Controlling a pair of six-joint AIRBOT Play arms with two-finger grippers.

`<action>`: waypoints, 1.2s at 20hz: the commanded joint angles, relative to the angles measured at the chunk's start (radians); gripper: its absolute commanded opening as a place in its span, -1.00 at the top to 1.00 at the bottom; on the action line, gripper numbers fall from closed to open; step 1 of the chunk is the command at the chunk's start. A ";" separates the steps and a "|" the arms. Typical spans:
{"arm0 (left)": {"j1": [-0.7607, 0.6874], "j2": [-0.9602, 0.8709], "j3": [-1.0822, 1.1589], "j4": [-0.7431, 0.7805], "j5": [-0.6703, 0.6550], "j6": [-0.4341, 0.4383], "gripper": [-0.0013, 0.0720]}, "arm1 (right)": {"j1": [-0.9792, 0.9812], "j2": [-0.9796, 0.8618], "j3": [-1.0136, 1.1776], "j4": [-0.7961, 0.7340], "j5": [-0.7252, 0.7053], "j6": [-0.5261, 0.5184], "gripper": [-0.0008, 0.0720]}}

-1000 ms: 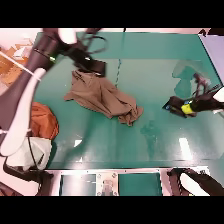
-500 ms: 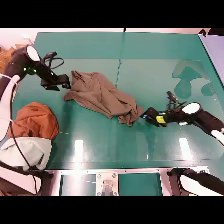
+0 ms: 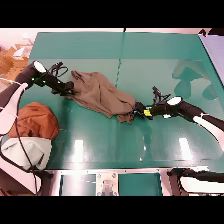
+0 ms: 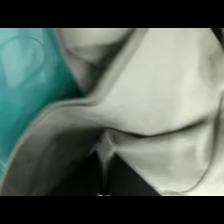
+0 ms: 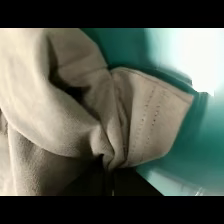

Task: Fold the shirts.

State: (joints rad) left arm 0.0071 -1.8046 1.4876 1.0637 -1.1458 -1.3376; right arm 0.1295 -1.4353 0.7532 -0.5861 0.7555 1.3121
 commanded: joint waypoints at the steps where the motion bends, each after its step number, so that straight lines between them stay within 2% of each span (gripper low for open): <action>1: 0.002 -0.007 0.029 -0.042 -0.084 0.090 0.90 | -0.011 -0.006 0.051 0.021 0.041 -0.053 0.93; 4: 0.002 0.035 0.170 -0.060 -0.158 0.081 0.90 | -0.080 0.063 0.160 0.021 0.161 -0.061 0.93; 7: 0.002 0.169 0.345 -0.126 -0.157 0.079 0.90 | -0.183 0.210 0.328 0.021 0.277 -0.060 0.93; 10: 0.002 0.356 0.509 -0.216 -0.104 0.080 0.90 | -0.276 0.369 0.513 0.021 0.330 -0.056 0.93; 13: 0.002 0.571 0.584 -0.273 0.017 0.083 0.90 | -0.328 0.525 0.668 0.021 0.343 -0.056 0.93; 18: 0.002 0.856 0.584 -0.235 0.177 0.100 0.91 | -0.364 0.753 0.779 -0.028 0.333 -0.056 0.93; 21: 0.002 0.911 0.583 -0.224 0.217 0.086 0.90 | -0.364 0.848 0.782 -0.103 0.287 -0.056 0.93; 24: 0.002 0.893 0.562 -0.187 0.201 0.025 0.90 | -0.364 0.871 0.780 -0.149 0.281 -0.055 0.93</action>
State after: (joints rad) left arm 0.0086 -0.9310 2.0605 0.8459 -0.9630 -1.2655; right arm -0.2314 -0.6086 1.5249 -0.6743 1.0550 1.2545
